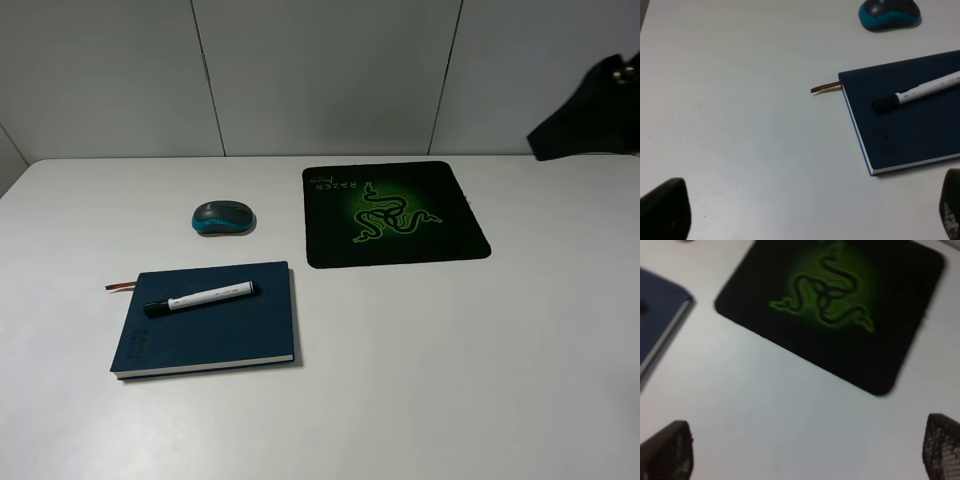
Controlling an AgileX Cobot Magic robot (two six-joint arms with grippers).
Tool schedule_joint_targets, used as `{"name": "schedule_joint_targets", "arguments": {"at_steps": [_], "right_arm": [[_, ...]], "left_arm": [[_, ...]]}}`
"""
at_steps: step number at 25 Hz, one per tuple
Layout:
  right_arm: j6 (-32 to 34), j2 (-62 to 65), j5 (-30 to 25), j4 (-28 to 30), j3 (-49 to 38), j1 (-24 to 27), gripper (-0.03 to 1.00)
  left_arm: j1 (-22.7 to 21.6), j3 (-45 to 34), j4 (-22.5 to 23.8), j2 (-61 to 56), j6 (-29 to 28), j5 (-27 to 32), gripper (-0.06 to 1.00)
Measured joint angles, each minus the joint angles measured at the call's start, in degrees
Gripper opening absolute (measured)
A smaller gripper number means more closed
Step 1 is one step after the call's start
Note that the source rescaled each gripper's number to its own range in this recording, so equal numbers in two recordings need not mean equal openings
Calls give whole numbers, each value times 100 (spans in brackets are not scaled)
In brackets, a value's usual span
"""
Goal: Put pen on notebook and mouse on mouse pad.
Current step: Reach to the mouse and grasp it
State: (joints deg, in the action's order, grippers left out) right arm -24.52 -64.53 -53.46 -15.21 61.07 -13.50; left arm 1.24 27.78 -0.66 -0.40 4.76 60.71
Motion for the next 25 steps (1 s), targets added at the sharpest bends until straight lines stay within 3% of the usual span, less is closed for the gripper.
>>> {"name": "schedule_joint_targets", "arguments": {"at_steps": [9, 20, 25], "right_arm": [[-512, -2122, -125, 30, 1430, -1074, 100], [-1032, -4121, -287, 42, 3030, -1890, 100], [-1131, -4998, -652, 290, 3991, -2186, 100]], "left_arm": [[0, 0, 0, 0, 0, 0, 100], [0, 0, 0, 0, 0, 0, 100], [0, 0, 0, 0, 0, 0, 100]]}}
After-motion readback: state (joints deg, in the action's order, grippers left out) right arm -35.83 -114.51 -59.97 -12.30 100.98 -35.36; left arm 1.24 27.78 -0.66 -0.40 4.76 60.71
